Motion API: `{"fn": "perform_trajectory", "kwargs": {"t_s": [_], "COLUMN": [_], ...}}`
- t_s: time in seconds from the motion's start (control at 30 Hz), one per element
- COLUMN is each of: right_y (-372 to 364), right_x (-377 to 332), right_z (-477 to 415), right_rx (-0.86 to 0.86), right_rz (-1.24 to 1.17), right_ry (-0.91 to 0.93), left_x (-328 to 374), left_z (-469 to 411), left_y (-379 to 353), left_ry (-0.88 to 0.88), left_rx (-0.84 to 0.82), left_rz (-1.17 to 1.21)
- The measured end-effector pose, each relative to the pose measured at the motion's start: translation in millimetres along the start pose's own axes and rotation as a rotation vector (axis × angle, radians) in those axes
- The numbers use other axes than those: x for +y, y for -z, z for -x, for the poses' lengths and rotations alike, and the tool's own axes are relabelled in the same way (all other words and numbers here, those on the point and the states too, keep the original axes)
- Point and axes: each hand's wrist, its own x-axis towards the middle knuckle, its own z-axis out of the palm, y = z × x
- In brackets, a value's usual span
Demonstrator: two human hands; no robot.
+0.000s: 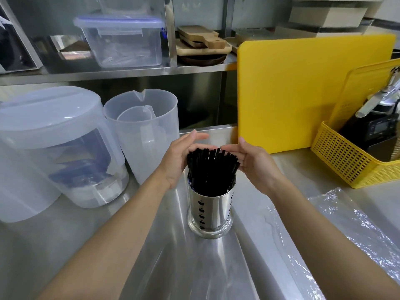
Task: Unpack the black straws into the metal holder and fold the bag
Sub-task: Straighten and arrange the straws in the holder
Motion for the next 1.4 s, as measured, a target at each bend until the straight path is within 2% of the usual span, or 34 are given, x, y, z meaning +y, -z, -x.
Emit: {"fn": "perform_trajectory", "kwargs": {"t_s": [0.27, 0.43, 0.9, 1.07, 1.17, 1.4], "right_y": [0, -1, -1, -1, -2, -2], "right_x": [2, 4, 7, 6, 4, 5], "right_z": [0, 1, 0, 0, 1, -1], "right_rx": [-0.015, -0.016, -0.044, -0.071, -0.07, -0.063], "right_rz": [-0.043, -0.067, -0.094, -0.026, 0.053, 0.065], "right_ry": [-0.013, -0.018, -0.008, 0.048, 0.115, 0.121], "left_x": [-9, -18, -25, -27, -26, -20], "left_z": [-1, 1, 5, 4, 3, -1], "left_y": [5, 9, 8, 10, 7, -5], "left_ry": [0.071, 0.044, 0.022, 0.008, -0.014, -0.129], "left_rx": [0.006, -0.038, -0.004, 0.018, 0.048, 0.086], "left_rz": [0.174, 0.147, 0.157, 0.16, 0.09, -0.184]}}
